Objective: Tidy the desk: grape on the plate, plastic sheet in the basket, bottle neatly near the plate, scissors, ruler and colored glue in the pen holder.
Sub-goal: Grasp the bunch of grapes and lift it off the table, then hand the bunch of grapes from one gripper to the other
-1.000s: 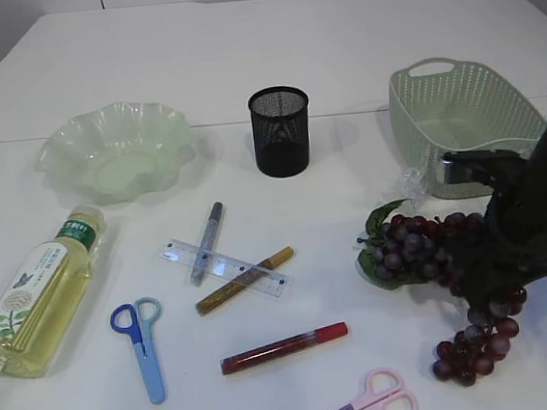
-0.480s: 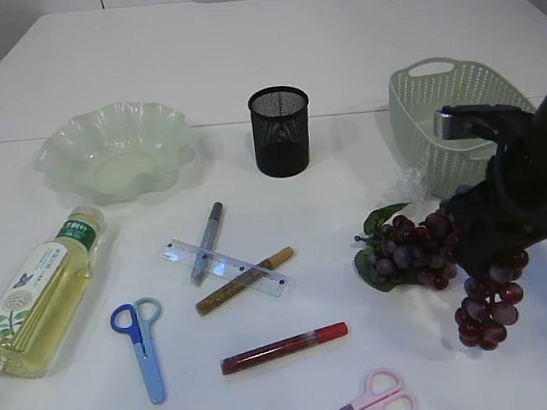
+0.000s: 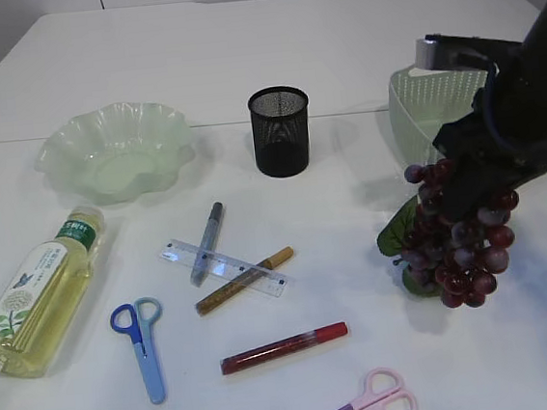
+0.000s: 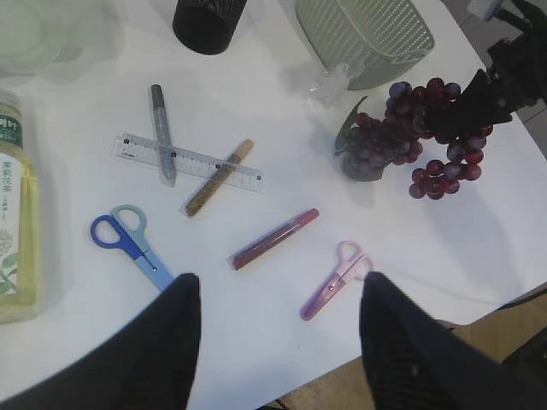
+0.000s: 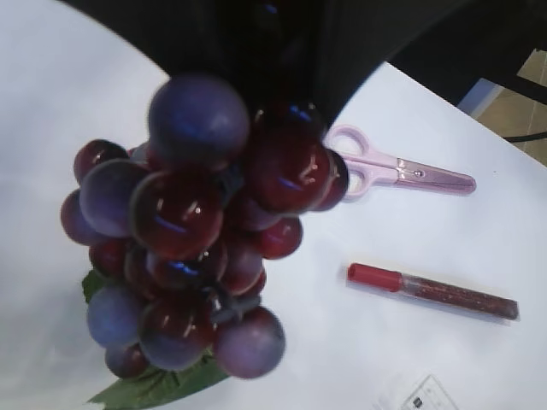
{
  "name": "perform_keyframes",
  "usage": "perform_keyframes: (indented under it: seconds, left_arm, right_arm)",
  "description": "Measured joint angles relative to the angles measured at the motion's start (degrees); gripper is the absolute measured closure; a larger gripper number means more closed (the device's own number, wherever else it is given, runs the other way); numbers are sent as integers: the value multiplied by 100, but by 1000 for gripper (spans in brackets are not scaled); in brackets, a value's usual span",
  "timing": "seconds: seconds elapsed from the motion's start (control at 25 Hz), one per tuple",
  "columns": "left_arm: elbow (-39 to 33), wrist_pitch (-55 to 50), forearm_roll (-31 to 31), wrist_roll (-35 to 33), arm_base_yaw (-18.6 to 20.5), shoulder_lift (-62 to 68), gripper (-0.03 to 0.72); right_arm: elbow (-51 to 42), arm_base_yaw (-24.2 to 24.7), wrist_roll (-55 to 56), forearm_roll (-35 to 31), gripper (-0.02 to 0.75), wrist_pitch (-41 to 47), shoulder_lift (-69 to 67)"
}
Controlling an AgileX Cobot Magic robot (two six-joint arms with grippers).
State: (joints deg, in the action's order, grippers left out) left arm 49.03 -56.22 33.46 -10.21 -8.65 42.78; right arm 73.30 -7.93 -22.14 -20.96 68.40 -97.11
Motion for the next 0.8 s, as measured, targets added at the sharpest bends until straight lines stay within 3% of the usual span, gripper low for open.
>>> perform_keyframes:
  seconds: [0.56,0.8]
  left_arm:
    - [0,256,-206,-9,0,0,255]
    - [0,475,-215,-495,0,248,255]
  right_arm:
    - [701,-34,4,-859,574,134,199]
    - [714,-527,-28,-988,575,147,514]
